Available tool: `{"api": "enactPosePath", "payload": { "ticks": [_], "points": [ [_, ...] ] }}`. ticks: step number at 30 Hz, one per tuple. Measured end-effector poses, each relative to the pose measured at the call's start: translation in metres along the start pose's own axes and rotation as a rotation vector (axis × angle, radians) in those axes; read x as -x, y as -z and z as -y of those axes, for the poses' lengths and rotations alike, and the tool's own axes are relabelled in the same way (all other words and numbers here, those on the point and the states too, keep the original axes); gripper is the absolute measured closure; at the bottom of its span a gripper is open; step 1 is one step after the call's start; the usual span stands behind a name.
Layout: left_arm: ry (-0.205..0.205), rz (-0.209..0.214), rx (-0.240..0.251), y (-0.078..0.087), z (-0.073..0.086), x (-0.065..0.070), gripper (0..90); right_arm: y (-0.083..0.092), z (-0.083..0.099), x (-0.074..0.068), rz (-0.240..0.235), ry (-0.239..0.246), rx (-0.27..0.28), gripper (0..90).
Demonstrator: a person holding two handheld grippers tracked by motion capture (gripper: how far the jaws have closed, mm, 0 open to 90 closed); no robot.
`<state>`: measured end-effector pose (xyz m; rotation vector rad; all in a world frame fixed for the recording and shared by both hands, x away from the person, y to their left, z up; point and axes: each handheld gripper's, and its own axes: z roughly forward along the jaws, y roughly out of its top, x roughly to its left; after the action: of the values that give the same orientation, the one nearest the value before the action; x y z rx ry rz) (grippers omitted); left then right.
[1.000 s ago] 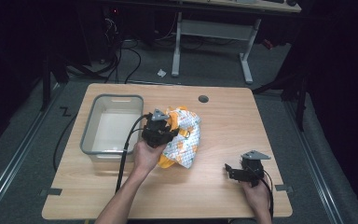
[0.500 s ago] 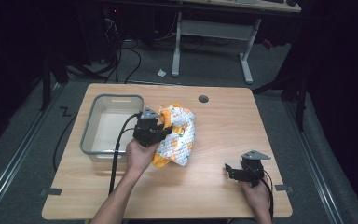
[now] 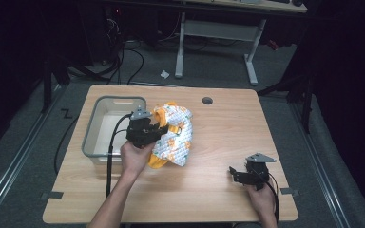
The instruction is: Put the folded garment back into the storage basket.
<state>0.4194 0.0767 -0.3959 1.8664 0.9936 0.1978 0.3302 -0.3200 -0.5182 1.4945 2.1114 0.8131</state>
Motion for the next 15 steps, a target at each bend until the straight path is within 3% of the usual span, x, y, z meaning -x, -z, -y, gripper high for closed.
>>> {"api": "enactPosePath", "payload": {
  "ticks": [15],
  "points": [
    [0.001,-0.037,0.009,0.02,-0.003,-0.01,73.6,0.0,0.0,0.0,0.0,0.0,0.0,16.4]
  ]
}}
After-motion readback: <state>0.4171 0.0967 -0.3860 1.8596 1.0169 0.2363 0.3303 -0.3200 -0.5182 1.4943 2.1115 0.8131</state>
